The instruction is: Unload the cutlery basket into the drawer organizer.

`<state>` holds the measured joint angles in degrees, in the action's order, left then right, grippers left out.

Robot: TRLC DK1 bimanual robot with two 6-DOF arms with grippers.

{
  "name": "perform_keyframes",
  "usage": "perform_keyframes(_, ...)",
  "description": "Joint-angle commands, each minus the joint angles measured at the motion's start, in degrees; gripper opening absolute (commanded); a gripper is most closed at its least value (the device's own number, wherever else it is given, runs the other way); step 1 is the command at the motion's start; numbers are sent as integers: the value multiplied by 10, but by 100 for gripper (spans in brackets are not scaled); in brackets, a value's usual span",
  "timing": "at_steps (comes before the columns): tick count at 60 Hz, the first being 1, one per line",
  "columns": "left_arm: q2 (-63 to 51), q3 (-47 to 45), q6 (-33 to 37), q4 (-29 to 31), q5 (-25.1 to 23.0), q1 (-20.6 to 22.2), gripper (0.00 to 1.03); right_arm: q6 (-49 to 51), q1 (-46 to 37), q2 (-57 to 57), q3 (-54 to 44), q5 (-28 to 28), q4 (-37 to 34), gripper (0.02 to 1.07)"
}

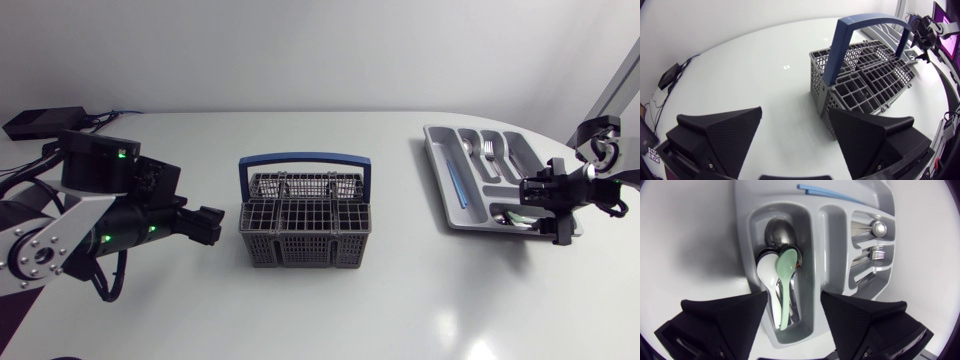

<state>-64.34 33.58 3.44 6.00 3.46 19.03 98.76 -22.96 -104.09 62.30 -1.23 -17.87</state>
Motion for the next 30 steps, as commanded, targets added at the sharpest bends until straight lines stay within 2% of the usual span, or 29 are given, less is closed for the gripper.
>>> perform_keyframes(1, 25, -15, -7, 5, 1, -5, 94, -15, 8, 43, -32, 16, -52, 103)
perform_keyframes(9, 54, -26, -14, 6, 1, -7, 95, -88, 28, 122, -36, 87, -125, 103)
perform_keyframes(15, 70, -37, -14, 5, 1, -11, 96, -144, 56, 180, -60, 140, -145, 103)
perform_keyframes(30, 140, -58, -12, 7, 1, -35, 97, -311, 162, 289, -129, 175, -138, 103)
